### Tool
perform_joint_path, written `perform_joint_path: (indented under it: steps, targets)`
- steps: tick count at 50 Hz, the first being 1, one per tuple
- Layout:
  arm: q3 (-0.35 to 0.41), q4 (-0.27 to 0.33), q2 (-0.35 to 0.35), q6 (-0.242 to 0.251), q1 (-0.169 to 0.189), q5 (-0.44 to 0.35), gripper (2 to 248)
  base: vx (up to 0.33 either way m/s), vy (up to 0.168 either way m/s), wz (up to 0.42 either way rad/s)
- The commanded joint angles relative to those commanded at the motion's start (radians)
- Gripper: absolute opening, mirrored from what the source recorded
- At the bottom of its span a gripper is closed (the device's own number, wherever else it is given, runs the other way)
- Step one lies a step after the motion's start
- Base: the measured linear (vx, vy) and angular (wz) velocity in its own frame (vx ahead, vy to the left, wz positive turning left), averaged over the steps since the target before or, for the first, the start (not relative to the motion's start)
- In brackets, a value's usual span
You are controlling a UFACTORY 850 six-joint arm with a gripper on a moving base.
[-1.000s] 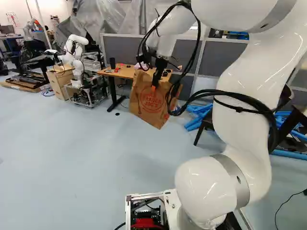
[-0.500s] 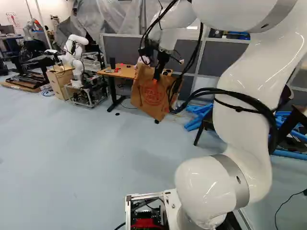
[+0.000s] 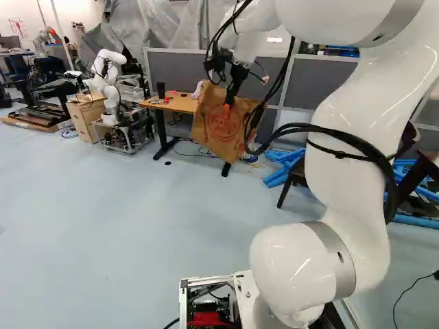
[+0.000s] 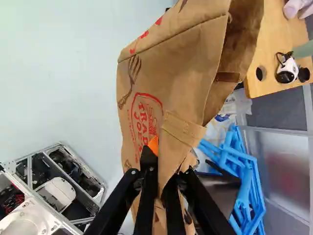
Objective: Pick up the bag on the ground and place it on the table
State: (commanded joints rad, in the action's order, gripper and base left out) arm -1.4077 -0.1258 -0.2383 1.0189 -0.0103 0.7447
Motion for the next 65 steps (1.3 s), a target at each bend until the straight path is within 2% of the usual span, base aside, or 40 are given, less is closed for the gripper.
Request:
perform_joint_path:
  steps: [20,51,65]
  targets:
    - [-0.112,0.032,-0.049,0.0,0.011,0.047,21,0.0,0.0,0.0]
    - [-0.314,0.069,-0.142,0.0,0.012,0.294,21,0.0,0.0,0.0]
    - [-0.394,0.071,-0.182,0.0,0.012,0.316,21,0.0,0.0,0.0]
